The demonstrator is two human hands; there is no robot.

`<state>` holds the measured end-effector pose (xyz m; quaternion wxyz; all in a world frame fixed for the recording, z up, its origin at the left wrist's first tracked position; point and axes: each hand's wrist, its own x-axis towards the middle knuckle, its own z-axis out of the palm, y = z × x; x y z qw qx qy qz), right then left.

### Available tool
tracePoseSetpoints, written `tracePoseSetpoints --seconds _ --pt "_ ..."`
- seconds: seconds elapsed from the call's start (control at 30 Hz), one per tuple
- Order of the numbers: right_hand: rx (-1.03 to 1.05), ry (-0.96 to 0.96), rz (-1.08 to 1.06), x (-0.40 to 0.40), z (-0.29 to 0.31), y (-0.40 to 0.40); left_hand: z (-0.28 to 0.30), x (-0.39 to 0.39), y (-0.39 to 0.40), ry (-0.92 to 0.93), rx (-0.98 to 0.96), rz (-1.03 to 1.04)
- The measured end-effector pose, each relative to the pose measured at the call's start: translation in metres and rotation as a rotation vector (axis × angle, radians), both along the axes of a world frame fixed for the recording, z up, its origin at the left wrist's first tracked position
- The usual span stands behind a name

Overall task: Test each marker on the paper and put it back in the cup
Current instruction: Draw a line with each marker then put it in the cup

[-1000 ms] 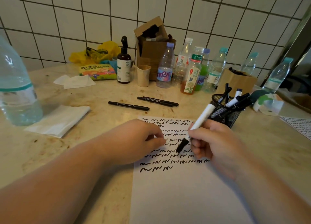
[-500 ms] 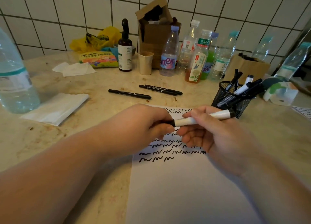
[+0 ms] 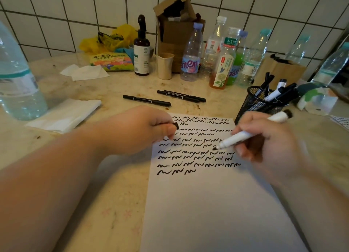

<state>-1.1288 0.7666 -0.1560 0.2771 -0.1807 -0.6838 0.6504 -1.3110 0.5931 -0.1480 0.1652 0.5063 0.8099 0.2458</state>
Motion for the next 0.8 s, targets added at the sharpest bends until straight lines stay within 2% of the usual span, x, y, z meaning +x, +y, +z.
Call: tracePoseSetpoints --seconds 0.1,0.33,0.8 --pt "0.143 -0.135 0.065 -0.001 -0.002 -0.009 -0.005 0.007 0.009 0.095 -0.014 0.007" --pt "0.335 -0.268 0.062 0.000 -0.002 -0.015 -0.014 0.006 0.007 0.179 -0.074 0.005" --pt "0.366 -0.341 0.091 -0.004 -0.006 -0.019 -0.013 0.007 0.008 0.188 -0.095 -0.018"
